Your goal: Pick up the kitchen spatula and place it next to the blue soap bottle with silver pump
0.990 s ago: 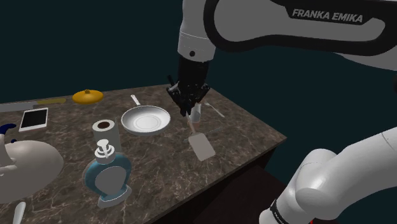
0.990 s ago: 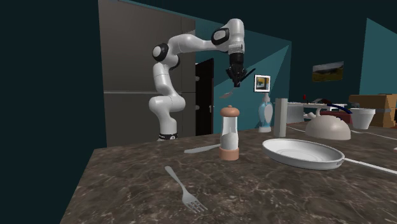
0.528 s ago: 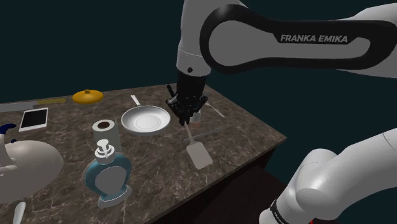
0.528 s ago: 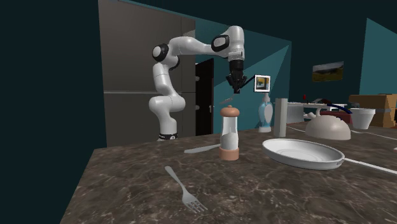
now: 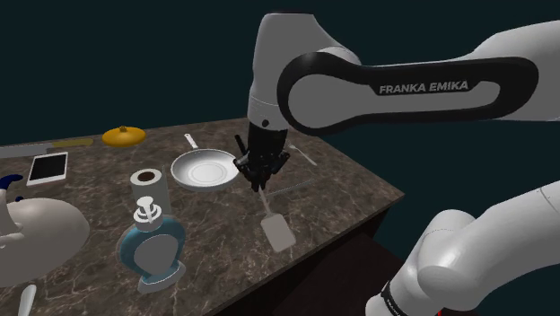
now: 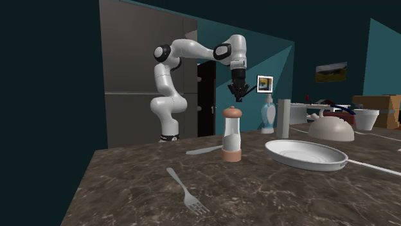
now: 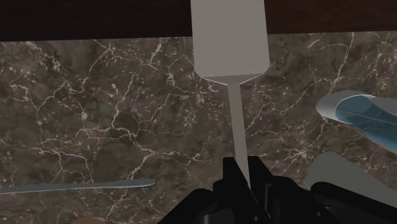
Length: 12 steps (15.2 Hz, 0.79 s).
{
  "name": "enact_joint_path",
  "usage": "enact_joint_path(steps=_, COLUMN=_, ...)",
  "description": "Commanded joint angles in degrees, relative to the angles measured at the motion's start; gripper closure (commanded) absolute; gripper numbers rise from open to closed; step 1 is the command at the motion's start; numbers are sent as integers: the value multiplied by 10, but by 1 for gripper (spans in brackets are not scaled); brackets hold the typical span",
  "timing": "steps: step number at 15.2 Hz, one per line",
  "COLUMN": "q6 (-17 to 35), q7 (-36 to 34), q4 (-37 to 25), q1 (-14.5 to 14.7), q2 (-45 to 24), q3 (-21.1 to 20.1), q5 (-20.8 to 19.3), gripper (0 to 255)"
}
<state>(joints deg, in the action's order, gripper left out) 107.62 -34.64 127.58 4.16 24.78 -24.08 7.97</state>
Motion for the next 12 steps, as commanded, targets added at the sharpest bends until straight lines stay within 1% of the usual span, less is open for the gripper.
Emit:
enact_joint_path(steps=1, q6=15, q7=-1, q4=14, q1=1, q2=-1, q3=-2, q5=1, gripper=255)
enact_joint_path(steps=12, q6=103, q7=-5, q4=85, q1=2, q2=-18, q3=-15, q5=4, gripper=255)
